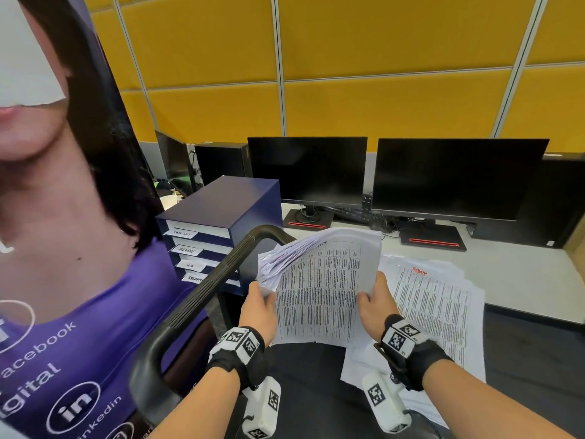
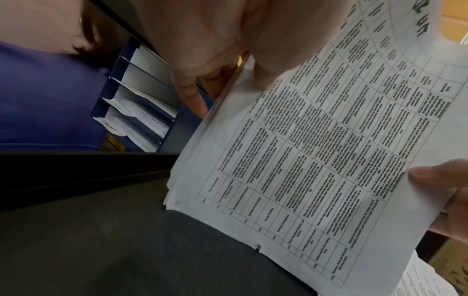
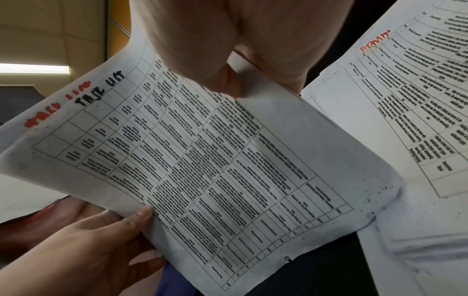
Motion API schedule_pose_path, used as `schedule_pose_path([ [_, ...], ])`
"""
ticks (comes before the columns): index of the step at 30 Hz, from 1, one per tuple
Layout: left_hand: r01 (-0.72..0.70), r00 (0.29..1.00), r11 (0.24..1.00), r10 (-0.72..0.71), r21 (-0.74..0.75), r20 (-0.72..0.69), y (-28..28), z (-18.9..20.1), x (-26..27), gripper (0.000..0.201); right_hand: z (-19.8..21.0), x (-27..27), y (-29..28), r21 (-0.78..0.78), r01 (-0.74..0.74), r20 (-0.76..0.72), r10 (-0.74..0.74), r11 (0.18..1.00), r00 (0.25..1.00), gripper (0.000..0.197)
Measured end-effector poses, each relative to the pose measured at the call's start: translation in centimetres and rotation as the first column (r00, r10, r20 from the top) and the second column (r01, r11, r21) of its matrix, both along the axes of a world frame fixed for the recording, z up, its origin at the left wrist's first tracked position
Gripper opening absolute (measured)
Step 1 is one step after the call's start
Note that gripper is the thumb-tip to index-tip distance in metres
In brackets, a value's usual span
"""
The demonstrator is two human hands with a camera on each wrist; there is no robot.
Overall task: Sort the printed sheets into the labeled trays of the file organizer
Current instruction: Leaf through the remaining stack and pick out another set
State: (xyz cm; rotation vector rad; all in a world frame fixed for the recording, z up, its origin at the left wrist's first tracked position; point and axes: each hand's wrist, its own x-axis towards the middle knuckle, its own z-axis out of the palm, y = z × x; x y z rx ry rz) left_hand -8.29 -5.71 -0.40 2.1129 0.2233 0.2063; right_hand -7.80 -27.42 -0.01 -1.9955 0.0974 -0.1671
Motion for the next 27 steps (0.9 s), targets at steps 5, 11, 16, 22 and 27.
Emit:
schedule_pose_path([
  [5,-0.006,0.998,0.999,0.008,0.032,-0.056,-0.1,0.6,0.0,0.021,0.0,0.0,-0.2,0.009,-0.007,-0.006,0.007,1.000,1.000,0.038],
  [11,-0.017,0.993,0.993,0.031,0.120,-0.115,-0.1,0.9,0.0,0.027,-0.1,0.2,-0.4,-0.034,-0.019,-0.009,0.019,0.999,1.000,0.037],
  [16,-0.031,0.996,0.982,0.045,0.189,-0.072,0.6,1.9,0.3,0.021,1.5,0.1,-0.2,-0.039,-0.009,0.012,0.010,0.999,1.000,0.036],
  [22,-0.028,0.998,0.997,0.023,0.077,0.059,0.5,3.5,-0.6,0.016,2.9,-0.2,0.0,-0.002,-0.005,0.063,0.005,1.000,0.998,0.036],
  [27,-0.010,1.000,0.993,0.013,0.114,-0.026,0.5,0.9,-2.1,0.010,0.6,-1.8,0.0,-0.030,-0.065,-0.030,0.064,0.997,0.997,0.041],
])
